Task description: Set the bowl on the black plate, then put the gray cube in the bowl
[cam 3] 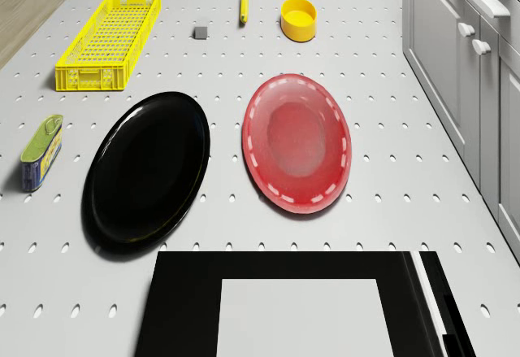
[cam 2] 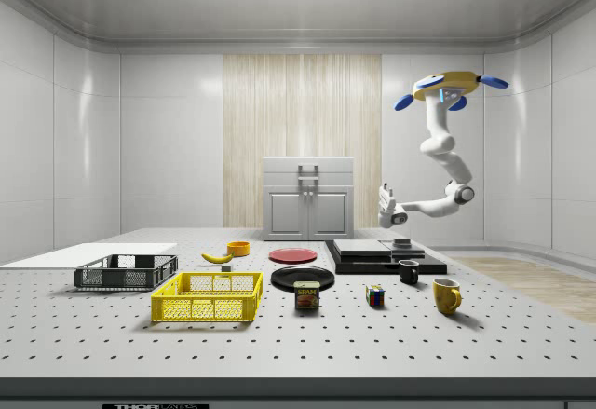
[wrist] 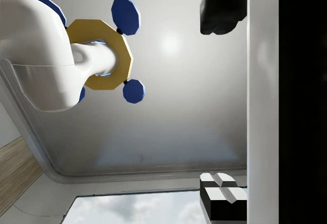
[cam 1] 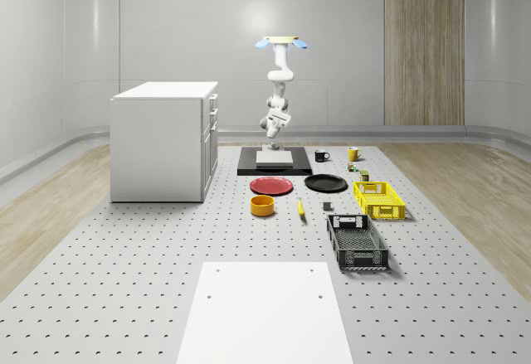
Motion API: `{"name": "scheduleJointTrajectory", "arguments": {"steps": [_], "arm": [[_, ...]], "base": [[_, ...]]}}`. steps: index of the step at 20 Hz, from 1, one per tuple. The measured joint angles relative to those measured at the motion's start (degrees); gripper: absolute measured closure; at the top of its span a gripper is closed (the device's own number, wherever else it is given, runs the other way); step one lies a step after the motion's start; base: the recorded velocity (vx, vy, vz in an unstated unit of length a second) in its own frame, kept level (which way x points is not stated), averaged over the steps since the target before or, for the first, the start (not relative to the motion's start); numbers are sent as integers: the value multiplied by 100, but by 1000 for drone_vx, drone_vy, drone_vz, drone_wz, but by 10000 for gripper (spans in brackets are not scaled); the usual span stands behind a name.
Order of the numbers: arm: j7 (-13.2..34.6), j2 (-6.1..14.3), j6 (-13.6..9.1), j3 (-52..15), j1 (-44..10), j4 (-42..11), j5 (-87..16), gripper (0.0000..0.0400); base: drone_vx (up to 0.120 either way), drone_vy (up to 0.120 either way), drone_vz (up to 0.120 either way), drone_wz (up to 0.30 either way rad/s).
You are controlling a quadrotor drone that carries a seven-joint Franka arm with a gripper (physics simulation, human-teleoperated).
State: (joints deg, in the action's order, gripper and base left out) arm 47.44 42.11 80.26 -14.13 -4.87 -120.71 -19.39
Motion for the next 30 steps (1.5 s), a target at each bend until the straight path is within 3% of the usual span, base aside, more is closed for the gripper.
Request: {"name": "scheduleJointTrajectory", "arguments": {"steps": [4,9,12,15,19,22,30], "arm": [[288,139,85,-1121,-390,-595,-1669,0],[1121,505,136,-2928,-1277,-2248,-4755,0],[1877,753,-80,-3855,-2098,-3284,-6585,0],[2610,980,-472,-4538,-3033,-3948,-7918,0],[3328,1257,-960,-5117,-4078,-4341,-8880,0],[3672,1435,-1189,-5375,-4603,-4452,-9207,0],[4121,1791,-1347,-5706,-5270,-4521,-9425,0]], "base": [[120,0,0,0],[120,0,0,0],[120,0,-107,0],[120,0,-120,0],[120,0,-120,0],[120,0,-120,0],[120,0,-120,0]]}}
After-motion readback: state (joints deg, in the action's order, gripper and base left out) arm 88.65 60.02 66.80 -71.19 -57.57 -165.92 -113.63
